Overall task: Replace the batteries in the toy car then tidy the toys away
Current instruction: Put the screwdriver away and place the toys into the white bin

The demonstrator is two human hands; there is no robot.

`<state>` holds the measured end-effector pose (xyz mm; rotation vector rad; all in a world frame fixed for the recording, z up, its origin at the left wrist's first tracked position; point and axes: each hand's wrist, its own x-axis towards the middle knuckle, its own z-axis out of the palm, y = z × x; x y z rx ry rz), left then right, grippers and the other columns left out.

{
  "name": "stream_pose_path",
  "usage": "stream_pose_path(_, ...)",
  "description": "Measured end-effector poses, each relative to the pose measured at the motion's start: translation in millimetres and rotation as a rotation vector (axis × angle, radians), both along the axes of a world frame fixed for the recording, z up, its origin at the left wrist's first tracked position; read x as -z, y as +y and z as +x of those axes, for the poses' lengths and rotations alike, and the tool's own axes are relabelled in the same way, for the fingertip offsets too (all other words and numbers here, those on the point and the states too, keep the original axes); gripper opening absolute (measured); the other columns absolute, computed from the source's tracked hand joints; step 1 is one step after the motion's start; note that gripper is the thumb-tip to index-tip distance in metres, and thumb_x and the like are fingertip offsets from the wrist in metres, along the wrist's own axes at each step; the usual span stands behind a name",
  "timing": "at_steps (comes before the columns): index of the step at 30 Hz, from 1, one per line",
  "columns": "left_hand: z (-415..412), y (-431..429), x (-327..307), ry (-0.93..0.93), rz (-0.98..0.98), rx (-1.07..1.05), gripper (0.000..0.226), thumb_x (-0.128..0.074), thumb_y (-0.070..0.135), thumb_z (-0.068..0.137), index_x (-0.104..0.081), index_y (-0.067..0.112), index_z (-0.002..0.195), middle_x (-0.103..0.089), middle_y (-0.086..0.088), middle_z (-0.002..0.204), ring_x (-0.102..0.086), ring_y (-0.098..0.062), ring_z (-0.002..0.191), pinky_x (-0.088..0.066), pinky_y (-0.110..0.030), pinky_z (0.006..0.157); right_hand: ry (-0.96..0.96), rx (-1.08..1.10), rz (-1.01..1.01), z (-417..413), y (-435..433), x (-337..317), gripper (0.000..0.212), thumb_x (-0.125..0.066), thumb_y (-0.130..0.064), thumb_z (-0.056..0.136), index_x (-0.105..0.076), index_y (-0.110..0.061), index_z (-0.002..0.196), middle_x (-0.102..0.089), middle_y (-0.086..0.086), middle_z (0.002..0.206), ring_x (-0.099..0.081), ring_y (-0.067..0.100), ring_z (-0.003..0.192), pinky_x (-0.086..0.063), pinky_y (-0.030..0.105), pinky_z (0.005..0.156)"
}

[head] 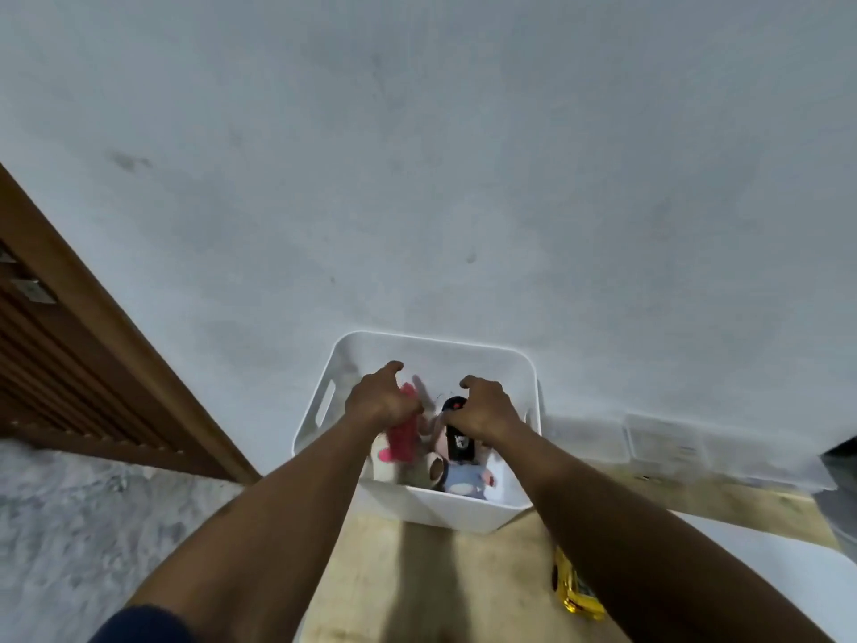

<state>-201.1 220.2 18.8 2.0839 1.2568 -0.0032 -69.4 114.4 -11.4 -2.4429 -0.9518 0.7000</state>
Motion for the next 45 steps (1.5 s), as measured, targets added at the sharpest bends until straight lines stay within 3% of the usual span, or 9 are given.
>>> stream_pose_path(3,0,5,2,-0.001,-0.059,-0.016,0.077,-0.067,0.038,0.078,-0.037,0.030,0.149,-0.061,-0.005,0.131,-0.060,-0.024,0.116,-0.050,-0.035,0.099,-0.011,-0.003,0.006,0,4,0,0.069,-0.074,-0.039,0.078,-0.049,-0.018,0.139,-0.058,0.009,0.133,-0.061,0.028,0.115,-0.051,0.032,0.091)
stream_pose_path(7,1,1,-7,-0.029,-0.049,0.008,0.065,-0.066,0.037,0.083,-0.044,0.026,0.144,-0.065,-0.005,0.123,-0.061,-0.022,0.112,-0.050,-0.032,0.095,-0.034,0.004,0.044,-4,0,-12,0.066,-0.072,-0.039,0.078,-0.050,-0.021,0.137,-0.061,0.008,0.127,-0.066,0.027,0.104,-0.056,0.037,0.088)
stream_pose_path(12,-5,-17,-23,-0.084,-0.052,0.063,0.053,-0.068,0.039,0.079,-0.057,0.027,0.129,-0.067,-0.003,0.114,-0.065,-0.020,0.100,-0.053,-0.035,0.094,-0.082,0.058,0.159,-12,-28,-38,0.040,-0.069,-0.034,0.082,-0.063,-0.023,0.120,-0.067,0.002,0.109,-0.066,0.020,0.099,-0.053,0.029,0.086)
stream_pose_path(16,-19,-37,-33,-0.120,-0.027,0.096,0.044,-0.071,0.037,0.078,-0.064,0.026,0.120,-0.063,-0.001,0.117,-0.061,-0.018,0.095,-0.050,-0.029,0.089,-0.130,0.153,0.213,-14,-72,-61,0.024,-0.065,-0.036,0.078,-0.068,-0.030,0.101,-0.071,-0.002,0.093,-0.067,0.017,0.090,-0.056,0.034,0.084)
stream_pose_path(30,38,-199,-53,-0.346,-0.142,0.270,0.006,-0.072,0.027,0.081,-0.070,0.025,0.086,-0.072,-0.002,0.093,-0.069,-0.027,0.084,-0.051,-0.030,0.072,-0.227,0.449,0.193,31,-281,-75,0.006,-0.065,-0.035,0.075,-0.067,-0.031,0.079,-0.069,-0.003,0.090,-0.065,0.015,0.079,-0.055,0.028,0.070)
stream_pose_path(33,60,-242,-38,-0.322,-0.235,0.265,0.005,-0.073,0.020,0.082,-0.069,0.019,0.082,-0.069,-0.006,0.085,-0.064,-0.023,0.065,-0.048,-0.026,0.057,-0.219,0.517,0.152,50,-331,-60,0.005,-0.065,-0.033,0.074,-0.065,-0.031,0.078,-0.066,-0.004,0.095,-0.064,0.014,0.079,-0.050,0.025,0.066)
stream_pose_path(36,84,-279,-15,-0.252,-0.325,0.247,0.005,-0.073,0.019,0.083,-0.070,0.015,0.083,-0.070,-0.009,0.080,-0.062,-0.024,0.057,-0.046,-0.024,0.048,-0.212,0.580,0.105,75,-379,-40,0.007,-0.067,-0.032,0.075,-0.065,-0.030,0.082,-0.063,-0.004,0.099,-0.064,0.018,0.092,-0.050,0.027,0.076)
stream_pose_path(41,120,-319,26,-0.089,-0.457,0.164,0.018,-0.070,0.022,0.087,-0.069,0.007,0.097,-0.068,-0.013,0.090,-0.062,-0.028,0.065,-0.052,-0.033,0.060,-0.173,0.604,-0.024,117,-442,4,0.020,-0.067,-0.028,0.082,-0.069,-0.020,0.100,-0.063,0.006,0.113,-0.059,0.023,0.110,-0.047,0.030,0.090)
stream_pose_path(45,145,-345,57,0.067,-0.530,0.104,0.039,-0.068,0.031,0.088,-0.058,0.001,0.112,-0.060,-0.015,0.104,-0.058,-0.031,0.081,-0.051,-0.037,0.070,-0.079,0.643,-0.114,154,-478,38,0.028,-0.063,-0.030,0.081,-0.065,-0.025,0.109,-0.062,0.001,0.120,-0.057,0.020,0.115,-0.048,0.032,0.096)
